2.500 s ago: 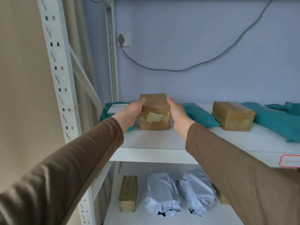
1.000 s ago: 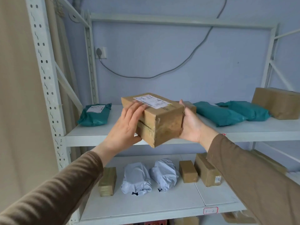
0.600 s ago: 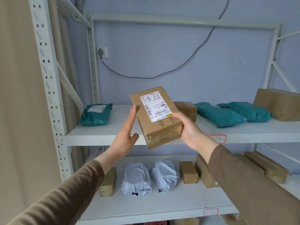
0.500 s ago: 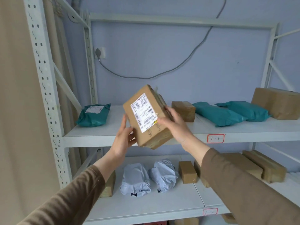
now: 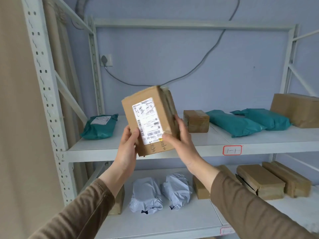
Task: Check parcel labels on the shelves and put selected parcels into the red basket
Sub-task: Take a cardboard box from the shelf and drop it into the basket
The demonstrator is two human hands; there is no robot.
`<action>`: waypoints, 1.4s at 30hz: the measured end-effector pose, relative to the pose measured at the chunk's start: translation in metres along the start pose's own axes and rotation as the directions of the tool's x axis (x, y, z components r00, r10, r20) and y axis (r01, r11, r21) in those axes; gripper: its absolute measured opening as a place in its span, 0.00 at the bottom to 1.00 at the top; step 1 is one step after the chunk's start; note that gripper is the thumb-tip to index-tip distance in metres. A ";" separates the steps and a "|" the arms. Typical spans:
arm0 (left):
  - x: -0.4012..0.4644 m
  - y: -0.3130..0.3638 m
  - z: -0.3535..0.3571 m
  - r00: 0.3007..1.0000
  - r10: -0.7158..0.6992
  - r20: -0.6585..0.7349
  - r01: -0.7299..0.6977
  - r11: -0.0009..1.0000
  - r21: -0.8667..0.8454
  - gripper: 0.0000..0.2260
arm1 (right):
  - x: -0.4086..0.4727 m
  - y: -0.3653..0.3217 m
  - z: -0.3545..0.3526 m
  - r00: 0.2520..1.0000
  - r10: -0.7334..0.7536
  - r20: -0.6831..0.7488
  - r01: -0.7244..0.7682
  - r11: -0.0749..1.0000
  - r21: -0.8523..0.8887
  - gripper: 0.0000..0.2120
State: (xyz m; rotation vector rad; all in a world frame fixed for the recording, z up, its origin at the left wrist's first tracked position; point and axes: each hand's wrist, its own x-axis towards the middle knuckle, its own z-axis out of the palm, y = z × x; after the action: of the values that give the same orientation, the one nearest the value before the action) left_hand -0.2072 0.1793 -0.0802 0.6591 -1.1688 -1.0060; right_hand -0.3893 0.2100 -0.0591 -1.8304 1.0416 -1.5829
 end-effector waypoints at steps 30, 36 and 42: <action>0.065 0.090 -0.061 0.861 -0.327 0.391 0.001 0.768 0.640 0.37 | 0.073 0.012 -0.037 0.870 0.243 0.428 -0.224 0.970 -0.096 0.22; 0.069 0.076 -0.047 0.473 -0.689 0.549 0.045 0.641 0.766 0.26 | 0.087 -0.001 -0.050 0.827 0.288 0.484 -0.237 0.958 -0.164 0.29; 0.059 0.030 -0.036 0.726 -0.465 0.507 0.139 0.821 0.554 0.25 | 0.082 0.005 -0.083 0.954 0.187 0.236 -0.215 0.972 0.099 0.34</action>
State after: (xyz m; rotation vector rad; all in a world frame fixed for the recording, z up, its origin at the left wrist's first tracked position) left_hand -0.1596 0.1366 -0.0395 0.9846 -1.9982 -1.2880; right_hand -0.4685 0.1500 0.0017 -1.7140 0.9691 -1.2590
